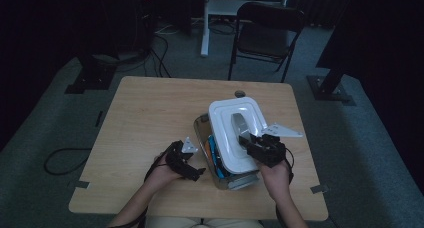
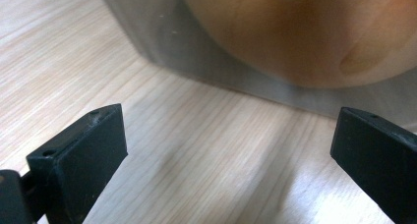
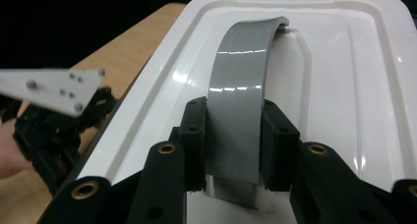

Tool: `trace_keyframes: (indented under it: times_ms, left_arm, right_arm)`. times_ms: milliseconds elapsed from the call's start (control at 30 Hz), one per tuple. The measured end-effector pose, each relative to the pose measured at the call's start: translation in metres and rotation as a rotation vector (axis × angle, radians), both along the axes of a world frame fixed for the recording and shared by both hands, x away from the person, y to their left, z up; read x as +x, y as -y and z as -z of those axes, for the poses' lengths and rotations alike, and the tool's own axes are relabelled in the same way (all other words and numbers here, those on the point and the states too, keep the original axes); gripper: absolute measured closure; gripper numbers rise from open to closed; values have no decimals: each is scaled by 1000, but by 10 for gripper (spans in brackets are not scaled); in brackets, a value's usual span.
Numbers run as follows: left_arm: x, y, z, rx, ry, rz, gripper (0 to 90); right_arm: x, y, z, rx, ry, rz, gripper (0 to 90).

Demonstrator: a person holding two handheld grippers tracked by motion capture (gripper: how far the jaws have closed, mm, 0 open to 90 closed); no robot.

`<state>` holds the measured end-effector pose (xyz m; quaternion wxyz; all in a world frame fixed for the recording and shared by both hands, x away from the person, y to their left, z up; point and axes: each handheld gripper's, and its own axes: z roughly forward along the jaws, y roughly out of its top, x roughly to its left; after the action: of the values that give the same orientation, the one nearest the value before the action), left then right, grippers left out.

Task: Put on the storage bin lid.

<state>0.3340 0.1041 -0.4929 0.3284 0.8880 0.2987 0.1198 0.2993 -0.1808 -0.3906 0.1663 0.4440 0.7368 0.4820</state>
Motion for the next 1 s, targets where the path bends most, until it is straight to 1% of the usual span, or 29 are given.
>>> trace_keyframes:
  times_ms: [100, 133, 167, 233, 333, 467, 600, 733, 833, 933, 1000]
  left_arm:
    - [-1, -4, -1, 3, 1, -8, 11]
    - [-1, -4, -1, 3, 1, -8, 12]
    - [-2, -7, -1, 4, 6, -15, 11]
    - [-3, -10, -1, 3, 8, -20, 11]
    - [-4, -14, -1, 3, 6, -29, 12]
    - [-4, -18, 0, 0, 3, -41, 12]
    - [-4, -20, -1, -6, 5, -47, 12]
    - [-5, -20, 0, -3, 4, -46, 12]
    - [-5, -19, 1, -2, -2, -41, 12]
    - [-5, -19, 1, -5, -5, -40, 12]
    - [-5, -19, 2, -6, -6, -45, 12]
  right_arm:
    - [0, -9, 3, -7, -17, -20, 682]
    - [0, -9, 3, -7, -17, -20, 682]
    - [0, -13, 3, -7, -21, -35, 682]
    - [-1, -17, 2, -13, -25, -40, 682]
    - [-1, -24, 2, -25, -41, -60, 682]
    - [-2, -33, 3, -58, -44, -78, 682]
    - [-1, -34, 3, -64, -53, -84, 681]
    - [-3, -34, 3, -63, -60, -87, 681]
    - [-4, -33, 6, -67, -67, -90, 682]
    - [-3, -32, 10, -60, -76, -95, 682]
    - [-3, -34, 11, -73, -79, -95, 682]
